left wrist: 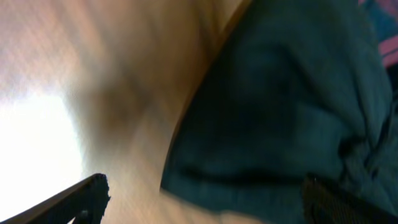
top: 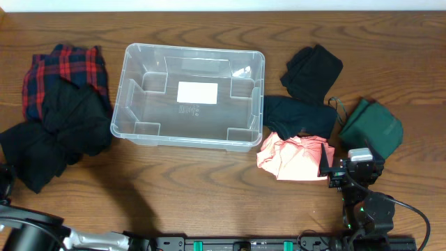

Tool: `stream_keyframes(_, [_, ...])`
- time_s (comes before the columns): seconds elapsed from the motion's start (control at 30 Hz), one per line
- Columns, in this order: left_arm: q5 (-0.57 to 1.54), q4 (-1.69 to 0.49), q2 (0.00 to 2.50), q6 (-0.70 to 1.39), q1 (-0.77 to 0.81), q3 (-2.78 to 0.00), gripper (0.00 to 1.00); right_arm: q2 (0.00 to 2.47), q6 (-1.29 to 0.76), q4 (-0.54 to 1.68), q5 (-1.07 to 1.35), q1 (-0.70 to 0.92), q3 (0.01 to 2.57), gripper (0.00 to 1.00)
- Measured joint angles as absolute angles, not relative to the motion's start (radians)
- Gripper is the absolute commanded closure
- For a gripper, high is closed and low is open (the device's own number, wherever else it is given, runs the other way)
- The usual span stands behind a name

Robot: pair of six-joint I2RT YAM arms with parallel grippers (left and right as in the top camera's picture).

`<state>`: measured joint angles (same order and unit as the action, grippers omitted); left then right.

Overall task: Pack container
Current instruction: 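Grasp the black garment under the plaid shirt with the left gripper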

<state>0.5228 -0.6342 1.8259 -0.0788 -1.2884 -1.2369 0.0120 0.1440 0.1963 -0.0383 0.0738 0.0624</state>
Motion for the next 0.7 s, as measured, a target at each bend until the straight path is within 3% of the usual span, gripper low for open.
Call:
stream_keyframes(0.47, [0.867,-0.269,2.084,-0.125,-1.219,-1.258,0.06,0.012,0.144,0.196,-0.039,0.074,0.062,0.01])
stream_keyframes(0.53, [0.895,-0.256,2.099,-0.124,-1.199,-1.262,0.15,0.012,0.144,0.196,-0.041,0.074,0.062,0.01])
stream_keyframes(0.6, [0.913,-0.254,2.109,-0.120,-1.182,-1.265,0.30,0.012,0.144,0.196,-0.041,0.074,0.062,0.01])
stream_keyframes(0.7, [0.915,-0.268,2.122,-0.099,-1.171,-1.265,0.69,0.012,0.144,0.196,-0.041,0.074,0.062,0.01])
